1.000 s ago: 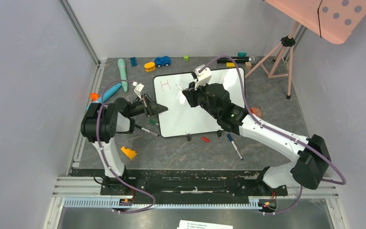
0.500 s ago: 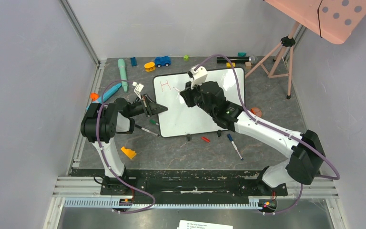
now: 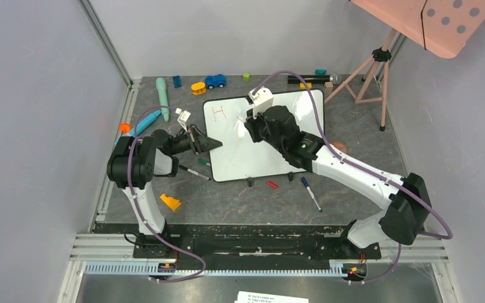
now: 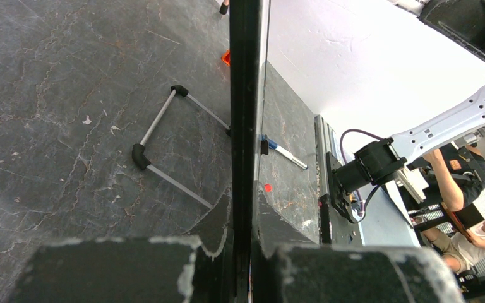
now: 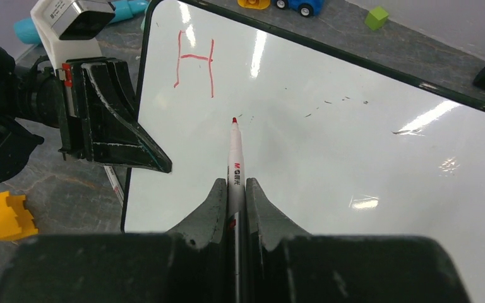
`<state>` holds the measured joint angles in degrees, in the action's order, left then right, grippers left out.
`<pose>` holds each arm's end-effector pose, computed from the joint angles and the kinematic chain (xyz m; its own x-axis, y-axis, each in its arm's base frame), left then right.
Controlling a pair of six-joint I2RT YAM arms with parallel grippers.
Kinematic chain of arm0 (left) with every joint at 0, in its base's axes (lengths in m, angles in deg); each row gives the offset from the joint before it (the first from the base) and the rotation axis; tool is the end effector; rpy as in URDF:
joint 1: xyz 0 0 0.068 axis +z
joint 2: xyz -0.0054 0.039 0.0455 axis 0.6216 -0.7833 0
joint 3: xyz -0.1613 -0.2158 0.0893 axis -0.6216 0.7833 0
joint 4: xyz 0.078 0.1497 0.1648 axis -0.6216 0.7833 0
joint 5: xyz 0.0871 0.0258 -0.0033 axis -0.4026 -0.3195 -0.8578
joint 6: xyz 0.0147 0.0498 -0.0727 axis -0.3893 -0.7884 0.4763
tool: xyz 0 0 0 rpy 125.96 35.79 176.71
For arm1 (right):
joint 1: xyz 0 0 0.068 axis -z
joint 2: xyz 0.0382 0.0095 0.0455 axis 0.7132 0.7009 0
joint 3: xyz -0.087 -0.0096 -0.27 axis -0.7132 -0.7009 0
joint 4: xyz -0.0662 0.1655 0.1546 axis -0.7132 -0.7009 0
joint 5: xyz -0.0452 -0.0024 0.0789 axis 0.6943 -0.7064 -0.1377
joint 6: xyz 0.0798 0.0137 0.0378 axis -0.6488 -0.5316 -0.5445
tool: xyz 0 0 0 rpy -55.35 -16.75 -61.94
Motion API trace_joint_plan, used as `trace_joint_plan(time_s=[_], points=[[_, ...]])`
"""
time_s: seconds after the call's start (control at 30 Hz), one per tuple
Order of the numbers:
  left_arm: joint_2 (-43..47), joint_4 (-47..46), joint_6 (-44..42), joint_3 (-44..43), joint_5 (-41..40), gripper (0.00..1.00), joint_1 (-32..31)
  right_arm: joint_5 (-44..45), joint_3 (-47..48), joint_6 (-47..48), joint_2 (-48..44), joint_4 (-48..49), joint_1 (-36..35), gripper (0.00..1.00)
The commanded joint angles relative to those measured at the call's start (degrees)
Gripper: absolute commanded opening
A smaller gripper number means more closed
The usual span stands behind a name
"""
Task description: Write a sentence on the whiteboard
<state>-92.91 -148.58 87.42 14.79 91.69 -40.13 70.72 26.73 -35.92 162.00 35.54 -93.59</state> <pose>0.3303 -0.0845 0.1897 -0.6265 -0.2551 -0.7365 0.7130 0.1942 -0.6738 0.2534 0.2534 0.3471 -0.2642 -0.1331 -0.9552 -0.5412 0.8402 0.0327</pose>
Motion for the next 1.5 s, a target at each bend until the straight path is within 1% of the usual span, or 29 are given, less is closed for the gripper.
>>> trace_joint_plan(time_s=[0.0, 0.1, 0.33, 0.7, 1.47], points=[[-0.66, -3.04, -3.93, -0.10, -0.26, 0.02, 0.11, -0.99, 5.32, 5.81, -0.30, -0.90, 0.28, 0.00], [-0.65, -3.04, -4.07, 0.01, -0.24, 0.02, 0.05, -2.60, 7.18, 9.08, 0.50, -1.06, 0.23, 0.00], [-0.47, -3.04, -4.39, 0.19, -0.23, 0.02, 0.07, -4.26, 7.30, 10.39, 2.00, -1.10, 0.22, 0.00], [-0.03, -3.04, -4.67, 0.28, 0.08, 0.02, -0.14, 0.01, 8.46, 12.04, 4.63, -0.57, 0.23, 0.00], [-0.03, -3.04, -4.67, 0.23, 0.20, 0.02, -0.31, 0.63, 14.68, 12.44, 10.75, -3.35, 0.20, 0.00]])
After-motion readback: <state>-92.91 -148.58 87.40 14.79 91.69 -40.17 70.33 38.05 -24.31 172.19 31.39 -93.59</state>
